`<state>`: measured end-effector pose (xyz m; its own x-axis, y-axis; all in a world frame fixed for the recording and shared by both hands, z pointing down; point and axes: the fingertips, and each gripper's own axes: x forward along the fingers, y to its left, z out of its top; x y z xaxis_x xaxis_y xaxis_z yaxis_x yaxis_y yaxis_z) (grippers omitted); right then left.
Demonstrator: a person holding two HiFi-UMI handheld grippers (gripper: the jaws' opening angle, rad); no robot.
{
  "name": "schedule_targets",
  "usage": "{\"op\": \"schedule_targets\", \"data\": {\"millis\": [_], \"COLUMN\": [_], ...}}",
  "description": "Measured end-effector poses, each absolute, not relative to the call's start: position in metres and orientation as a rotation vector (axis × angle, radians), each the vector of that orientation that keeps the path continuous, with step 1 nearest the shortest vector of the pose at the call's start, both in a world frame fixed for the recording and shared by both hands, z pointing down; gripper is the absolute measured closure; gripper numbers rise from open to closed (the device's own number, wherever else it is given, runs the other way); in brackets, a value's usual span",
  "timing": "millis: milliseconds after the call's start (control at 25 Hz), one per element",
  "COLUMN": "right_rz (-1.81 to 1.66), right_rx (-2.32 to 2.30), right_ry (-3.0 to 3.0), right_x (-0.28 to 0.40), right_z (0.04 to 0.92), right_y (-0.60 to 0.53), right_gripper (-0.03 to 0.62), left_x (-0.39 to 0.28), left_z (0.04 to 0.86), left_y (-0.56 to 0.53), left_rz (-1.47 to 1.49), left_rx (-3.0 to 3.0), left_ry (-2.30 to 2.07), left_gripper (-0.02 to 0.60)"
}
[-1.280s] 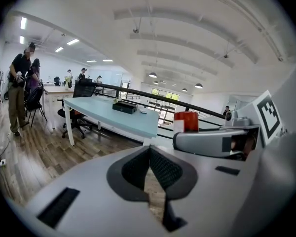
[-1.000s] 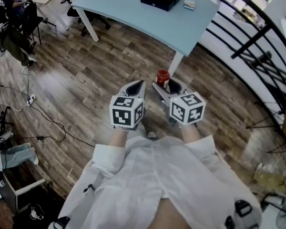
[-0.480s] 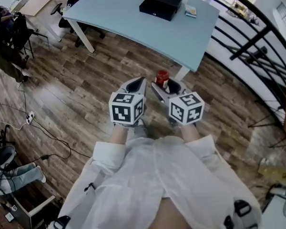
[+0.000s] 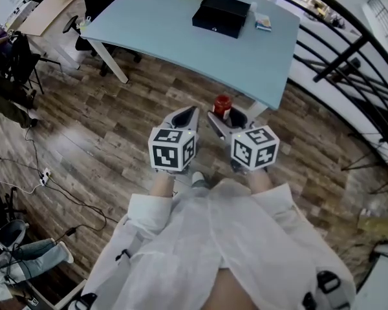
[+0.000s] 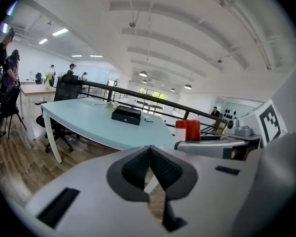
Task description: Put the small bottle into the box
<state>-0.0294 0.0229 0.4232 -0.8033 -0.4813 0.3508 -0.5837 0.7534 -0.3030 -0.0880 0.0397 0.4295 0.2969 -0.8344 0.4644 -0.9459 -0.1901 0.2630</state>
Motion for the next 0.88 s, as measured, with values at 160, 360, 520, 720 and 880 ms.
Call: {"op": "schedule_targets", "data": {"millis": [160,360,520,720,880], "right_rz": [0.611,0.634,0.643,0.633,0.642], "right_rx": [0.842,0.842,0.841,0.822,0.819], "right_ry": [-2.670,-2.645,-2.632,-2.642,-2.657], "right_x": [-0.037,-0.041,-0.047,-0.060,-0.070], "right_z": [0.432,0.440,0.444,0.447,0.446], "right_y": [0.020,0.004,-0.008,-0.036,-0.075], "right_gripper": [0.385,0.385,0.385,0.385,0.385], "left_x": [-0.094,-0.096,-0.104,-0.116,-0.127], "left_z": [0.437,0.447,0.451,0.456,0.453], "left_y": [0.034,0.021,0.010,-0.018,-0.056], "left_rz": [0.292,0.308,0.308,0.310,0.332], "left_rx": [2.068,2.053,2.040,2.028,2.029], "left_ry": [-1.552,-1.530,-1.528,-1.545,-1.556], "left_gripper": [0.577,0.577,0.577,0.577,0.577]}}
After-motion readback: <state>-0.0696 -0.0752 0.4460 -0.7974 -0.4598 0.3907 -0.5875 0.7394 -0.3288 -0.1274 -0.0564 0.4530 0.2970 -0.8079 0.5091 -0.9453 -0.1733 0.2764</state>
